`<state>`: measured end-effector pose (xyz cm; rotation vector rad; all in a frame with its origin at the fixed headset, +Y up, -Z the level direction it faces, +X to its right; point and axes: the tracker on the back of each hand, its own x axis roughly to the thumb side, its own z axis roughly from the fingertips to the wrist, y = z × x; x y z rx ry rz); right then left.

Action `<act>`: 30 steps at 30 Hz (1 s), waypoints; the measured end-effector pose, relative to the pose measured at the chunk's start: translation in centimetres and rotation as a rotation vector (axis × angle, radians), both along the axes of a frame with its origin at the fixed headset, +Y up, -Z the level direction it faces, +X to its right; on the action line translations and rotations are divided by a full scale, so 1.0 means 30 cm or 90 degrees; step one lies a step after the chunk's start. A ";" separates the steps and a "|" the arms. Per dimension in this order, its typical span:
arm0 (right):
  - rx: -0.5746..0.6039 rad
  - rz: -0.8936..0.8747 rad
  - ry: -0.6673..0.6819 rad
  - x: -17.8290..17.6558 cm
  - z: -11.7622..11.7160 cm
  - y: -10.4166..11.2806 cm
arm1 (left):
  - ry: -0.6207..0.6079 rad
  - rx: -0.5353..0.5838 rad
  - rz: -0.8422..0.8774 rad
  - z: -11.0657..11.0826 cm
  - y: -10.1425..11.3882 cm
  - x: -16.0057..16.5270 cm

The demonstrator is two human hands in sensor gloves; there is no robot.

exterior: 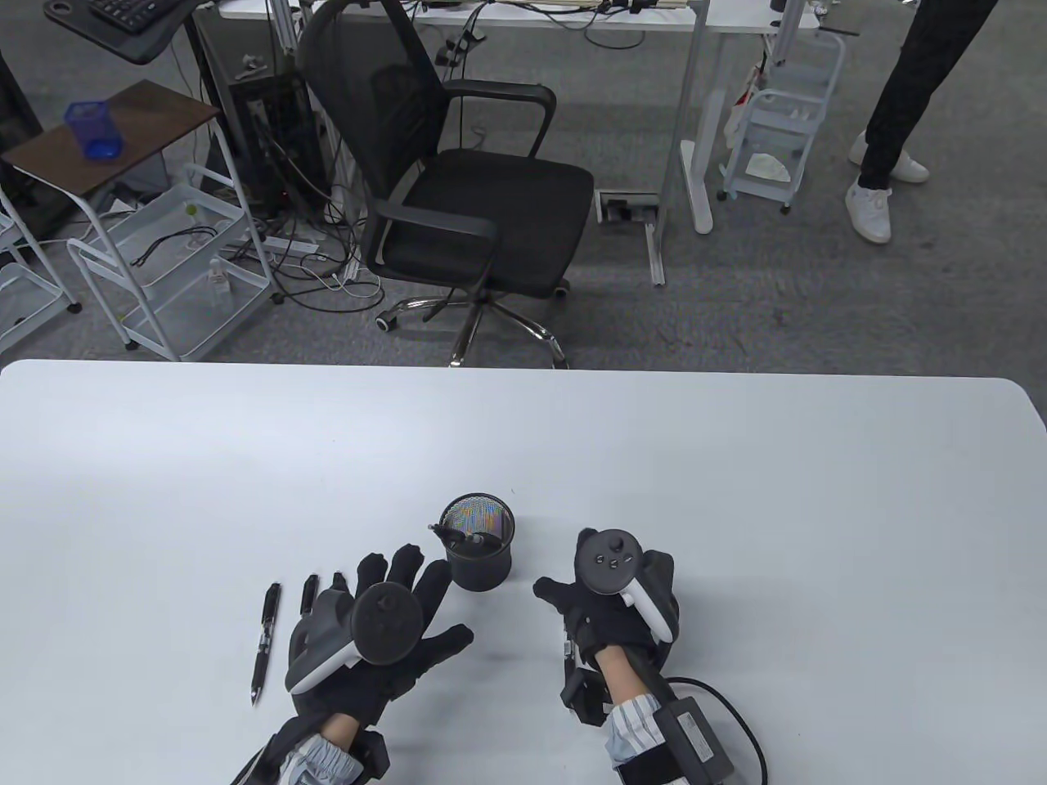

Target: Press to open click pens

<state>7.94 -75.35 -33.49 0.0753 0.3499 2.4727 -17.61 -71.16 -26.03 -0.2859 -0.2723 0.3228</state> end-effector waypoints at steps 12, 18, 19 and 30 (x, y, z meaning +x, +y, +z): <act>0.171 0.001 0.204 -0.275 -0.069 0.082 | 0.003 0.015 0.006 0.010 0.021 -0.006; 0.165 0.005 0.195 -0.340 -0.112 0.027 | 0.003 0.014 0.008 0.010 0.021 -0.006; 0.167 0.008 0.189 -0.343 -0.119 0.018 | 0.003 0.013 0.008 0.009 0.020 -0.006; 0.205 0.022 0.139 -0.360 -0.130 0.008 | 0.002 0.007 0.006 0.007 0.019 -0.004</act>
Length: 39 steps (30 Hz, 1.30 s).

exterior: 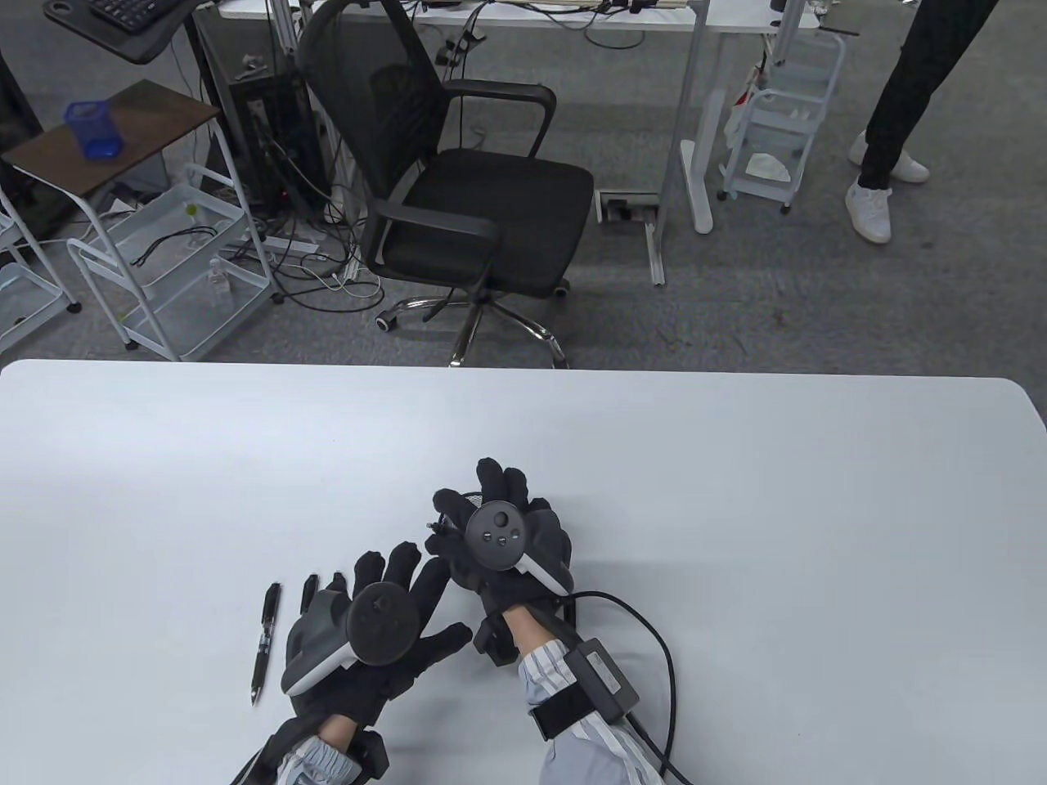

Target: Press to open click pens

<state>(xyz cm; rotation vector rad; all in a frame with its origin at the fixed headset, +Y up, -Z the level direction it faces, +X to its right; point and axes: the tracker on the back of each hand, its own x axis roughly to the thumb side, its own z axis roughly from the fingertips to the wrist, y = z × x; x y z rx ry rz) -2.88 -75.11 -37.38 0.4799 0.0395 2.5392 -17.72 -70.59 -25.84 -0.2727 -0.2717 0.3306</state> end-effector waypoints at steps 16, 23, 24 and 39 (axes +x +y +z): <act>0.058 -0.099 -0.038 0.050 0.027 0.049 | -0.002 0.000 0.004 0.001 0.000 -0.001; 0.062 -0.240 -0.063 0.151 0.054 0.135 | -0.003 0.000 0.002 0.002 -0.001 0.001; 0.066 -0.261 -0.070 0.172 0.063 0.151 | -0.003 0.000 0.002 0.002 -0.001 0.001; 0.071 -0.536 -0.117 0.445 0.257 0.243 | -0.009 -0.002 -0.011 0.007 -0.008 0.015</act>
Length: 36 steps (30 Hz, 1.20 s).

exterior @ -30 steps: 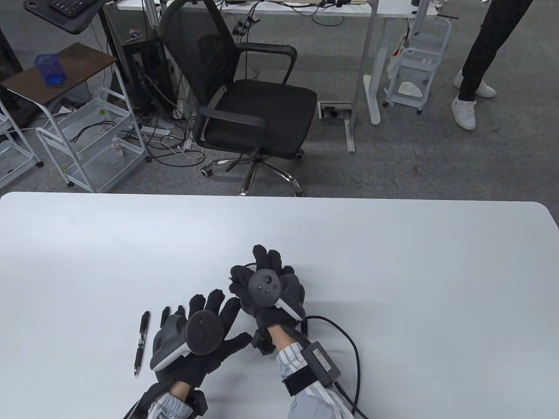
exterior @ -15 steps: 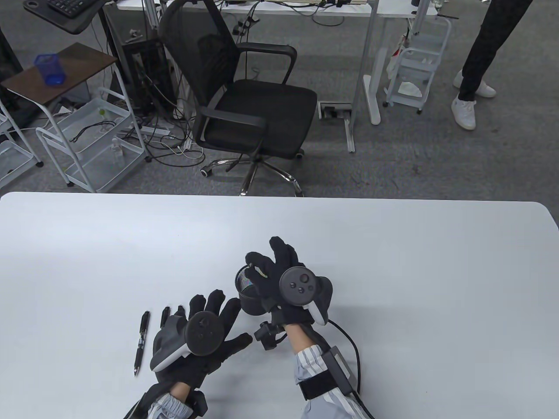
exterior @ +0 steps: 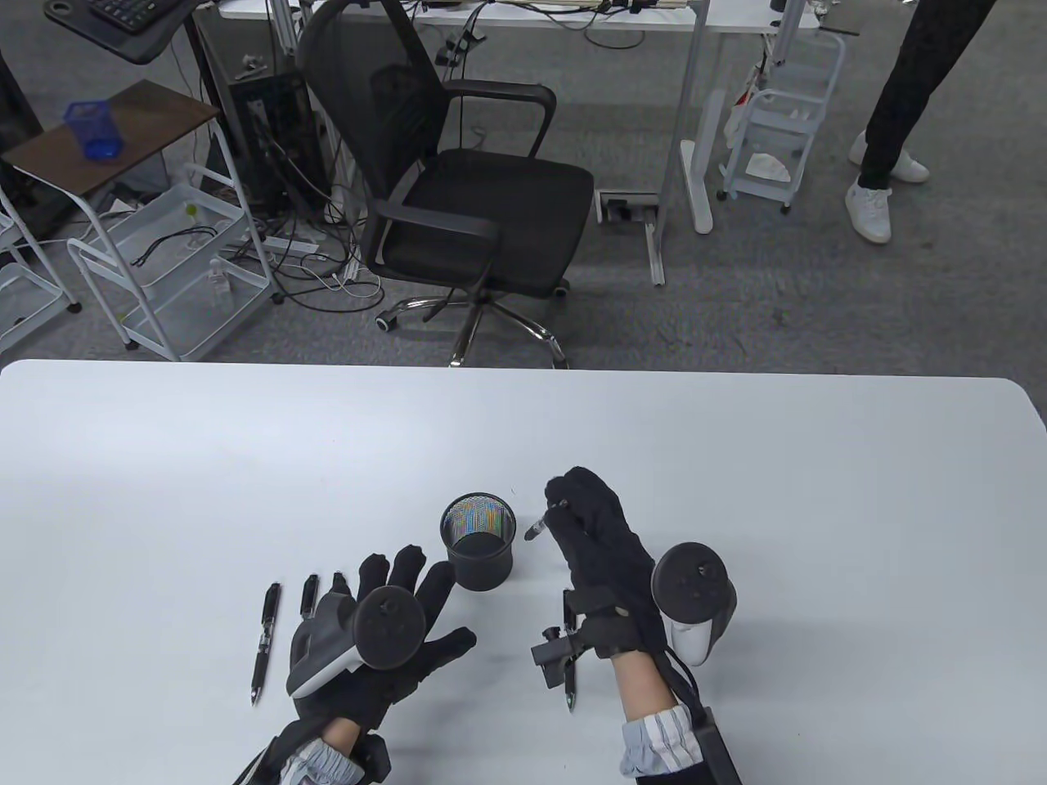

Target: Press to open click pens

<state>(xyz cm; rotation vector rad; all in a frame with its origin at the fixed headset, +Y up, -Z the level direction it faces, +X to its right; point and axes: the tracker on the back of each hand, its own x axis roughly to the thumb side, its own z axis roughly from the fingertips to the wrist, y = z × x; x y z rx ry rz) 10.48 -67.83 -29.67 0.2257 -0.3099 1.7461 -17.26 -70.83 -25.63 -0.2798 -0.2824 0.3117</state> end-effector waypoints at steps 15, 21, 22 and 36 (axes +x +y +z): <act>-0.118 -0.237 0.039 0.099 0.044 -0.164 | 0.002 0.010 -0.011 0.006 0.006 0.004; -0.113 -0.324 0.111 0.101 0.039 -0.188 | 0.005 0.012 -0.008 0.005 0.007 0.000; -0.110 -0.340 0.130 0.099 0.039 -0.191 | 0.006 0.013 -0.008 0.006 0.008 0.000; -0.110 -0.583 0.210 0.060 0.033 -0.242 | 0.005 0.009 -0.009 0.005 0.002 0.001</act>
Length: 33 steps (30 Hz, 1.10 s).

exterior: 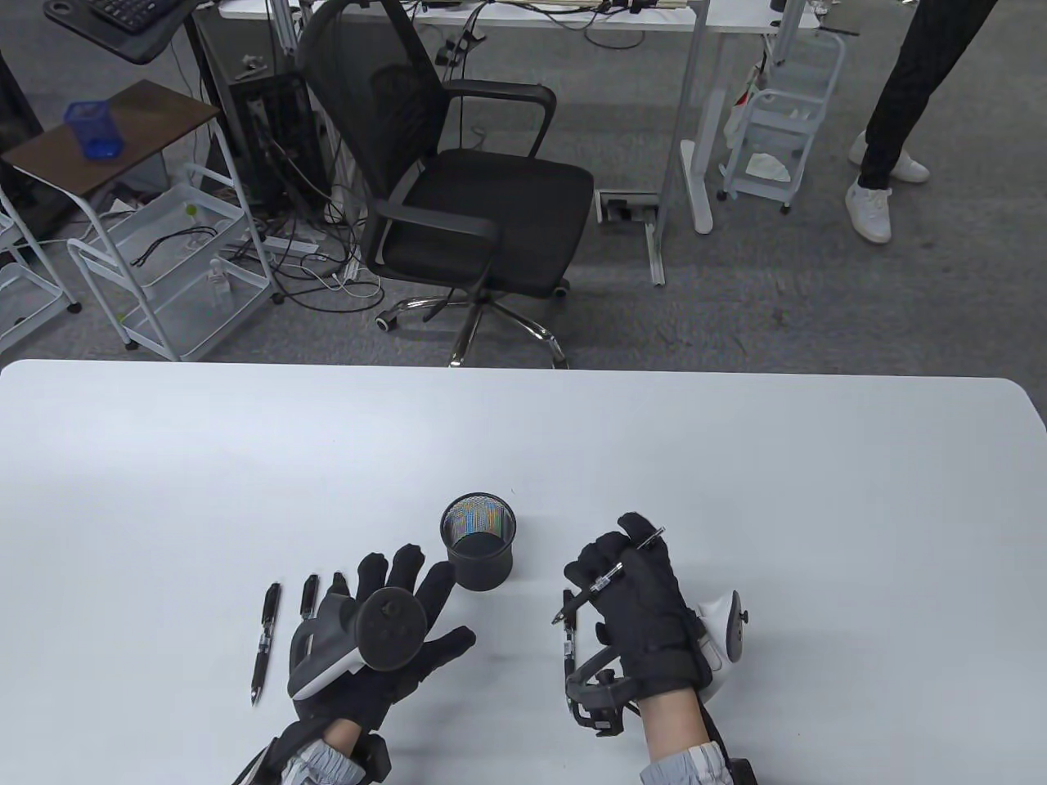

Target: Press to open click pens

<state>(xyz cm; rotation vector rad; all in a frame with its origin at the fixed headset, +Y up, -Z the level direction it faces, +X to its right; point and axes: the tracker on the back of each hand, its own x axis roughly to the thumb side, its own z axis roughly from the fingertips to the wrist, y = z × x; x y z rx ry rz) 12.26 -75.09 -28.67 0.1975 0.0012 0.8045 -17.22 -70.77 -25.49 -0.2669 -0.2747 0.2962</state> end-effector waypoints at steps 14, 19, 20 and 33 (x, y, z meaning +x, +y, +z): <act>-0.051 -0.103 0.048 -0.020 0.024 -0.027 | -0.002 0.000 -0.006 0.000 -0.002 0.004; -0.047 -0.114 0.053 -0.023 0.026 -0.024 | -0.002 0.000 -0.005 0.000 -0.002 0.004; -0.047 -0.114 0.053 -0.023 0.026 -0.024 | -0.002 0.000 -0.005 0.000 -0.001 0.004; -0.040 -0.102 0.043 -0.016 0.024 -0.029 | -0.001 0.001 -0.005 0.000 -0.001 0.003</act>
